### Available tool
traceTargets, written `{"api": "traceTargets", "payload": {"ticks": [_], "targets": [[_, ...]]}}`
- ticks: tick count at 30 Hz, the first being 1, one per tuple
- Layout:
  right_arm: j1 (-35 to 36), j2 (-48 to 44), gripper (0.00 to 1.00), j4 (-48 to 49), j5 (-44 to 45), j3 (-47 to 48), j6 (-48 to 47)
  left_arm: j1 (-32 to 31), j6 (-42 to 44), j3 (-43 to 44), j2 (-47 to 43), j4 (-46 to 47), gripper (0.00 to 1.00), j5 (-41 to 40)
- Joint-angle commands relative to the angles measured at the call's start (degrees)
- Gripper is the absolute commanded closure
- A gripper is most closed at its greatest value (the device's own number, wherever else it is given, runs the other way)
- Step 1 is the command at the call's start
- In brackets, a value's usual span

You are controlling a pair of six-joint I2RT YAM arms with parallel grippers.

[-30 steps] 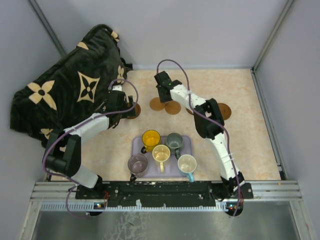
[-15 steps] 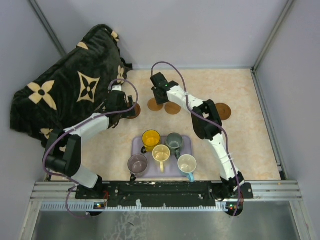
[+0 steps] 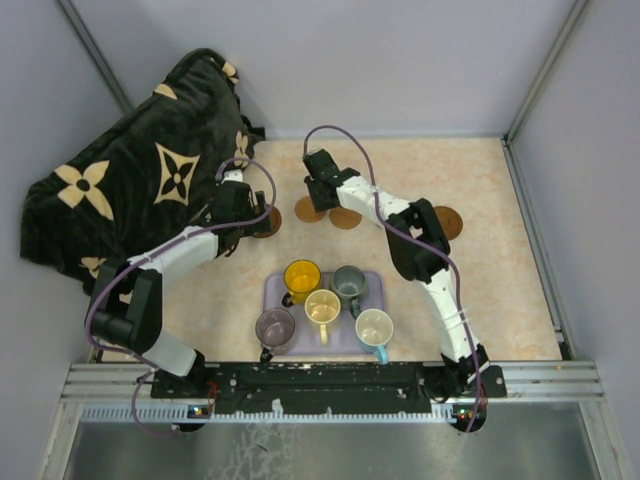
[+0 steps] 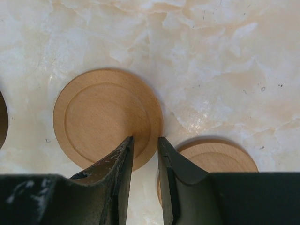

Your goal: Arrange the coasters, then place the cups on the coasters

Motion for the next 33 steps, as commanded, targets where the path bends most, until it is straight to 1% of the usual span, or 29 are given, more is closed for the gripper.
{"api": "traceTargets", "payload": {"ticks": [1,10,16,21,25,31,33], "targets": [[2.53,0.1,0.71,-5.1,-3.18,-5.12,-0.19,0.65,-0.84,0.52,0.32,-0.19,0.0,-0.69],[4.08,-0.1,0.72,-5.06,-2.75,-6.24,0.34,0.78,-0.99,0.71,0.42,-0.55,0.0,-0.89],[4.05,-1.08,0.72,-5.67,0.12,-6.35,1.79,0.87,-0.99,0.2,0.17,-0.59,0.0,-0.96],[4.05,-2.89,0.67,-5.58,2.07,-5.84,2.07,1.07,-1.03,-0.26,0.59,-0.06,0.0,-0.71],[4.02,-2.28,0.64,-7.47,4.27,-0.08,1.25,1.3,-0.74,0.24,1.56,0.38,0.0,-1.04],[3.88,0.44,0.62,-13.29,6.85,16.34,0.14,1.74,0.79,2.49,2.8,0.06,0.0,-1.85],[3.82,0.31,0.62,-14.59,7.45,20.43,0.14,1.82,1.32,3.35,2.8,-0.26,0.0,-1.98]]}}
